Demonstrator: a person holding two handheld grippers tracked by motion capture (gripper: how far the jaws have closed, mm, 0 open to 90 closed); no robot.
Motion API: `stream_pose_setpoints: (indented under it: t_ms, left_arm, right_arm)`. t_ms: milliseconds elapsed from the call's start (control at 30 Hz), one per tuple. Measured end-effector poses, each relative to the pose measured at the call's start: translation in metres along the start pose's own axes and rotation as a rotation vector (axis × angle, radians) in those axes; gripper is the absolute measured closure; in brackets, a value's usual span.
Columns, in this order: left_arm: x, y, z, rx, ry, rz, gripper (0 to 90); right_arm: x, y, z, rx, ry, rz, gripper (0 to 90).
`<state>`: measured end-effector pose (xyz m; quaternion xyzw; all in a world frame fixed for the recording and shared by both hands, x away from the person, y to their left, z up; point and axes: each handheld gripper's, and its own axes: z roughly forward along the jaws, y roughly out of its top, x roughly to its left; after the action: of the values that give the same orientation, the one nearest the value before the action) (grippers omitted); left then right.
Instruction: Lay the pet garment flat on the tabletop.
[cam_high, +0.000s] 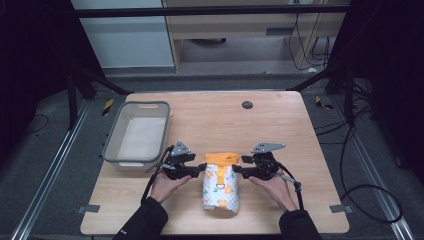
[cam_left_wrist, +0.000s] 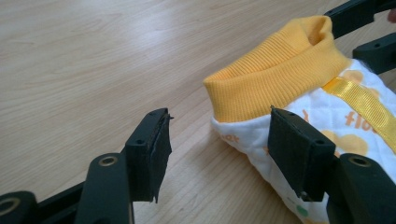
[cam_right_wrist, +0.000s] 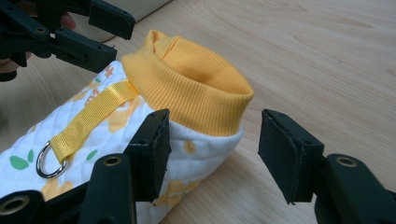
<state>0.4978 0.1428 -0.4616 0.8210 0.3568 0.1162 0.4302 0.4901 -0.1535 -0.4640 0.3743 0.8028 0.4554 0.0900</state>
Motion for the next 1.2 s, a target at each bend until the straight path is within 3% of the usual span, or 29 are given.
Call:
stream_pose_setpoints:
  t_ms: [167,300,333,400,533,733,967,1033,1200]
  left_arm:
    - [-0.002,-0.001,0.005,0.016,-0.016,0.006,38.9]
    - [-0.001,-0.002,0.008,0.028,-0.036,0.002,39.4]
    - [0.0,-0.003,0.009,0.028,-0.054,-0.012,39.7]
    - [0.0,-0.003,0.01,0.03,-0.064,-0.015,39.9]
    - [0.001,-0.006,0.013,0.032,-0.099,-0.027,44.3]
    - [0.0,-0.007,0.013,0.04,-0.133,-0.047,55.8]
    - [-0.002,-0.006,0.009,0.038,-0.123,-0.041,86.4]
    - [-0.003,-0.005,0.007,0.031,-0.128,-0.05,88.3]
    - [-0.007,0.0,-0.005,0.0,-0.127,-0.024,89.6]
  right_arm:
    - [-0.001,-0.002,0.006,0.011,0.015,-0.002,45.0]
    - [0.0,-0.004,0.009,0.025,0.033,0.006,53.2]
    - [0.001,-0.004,0.009,0.024,0.036,-0.006,61.0]
    - [0.002,-0.004,0.009,0.027,0.037,-0.005,63.9]
    - [0.007,-0.004,0.011,0.035,0.069,-0.024,80.7]
    - [0.01,-0.003,0.011,0.027,0.08,-0.037,82.9]
    - [0.013,-0.002,0.008,0.01,0.08,-0.039,83.0]
    - [0.013,-0.001,0.005,0.002,0.078,-0.04,82.9]
    - [0.016,0.002,-0.005,-0.026,0.073,-0.049,83.0]
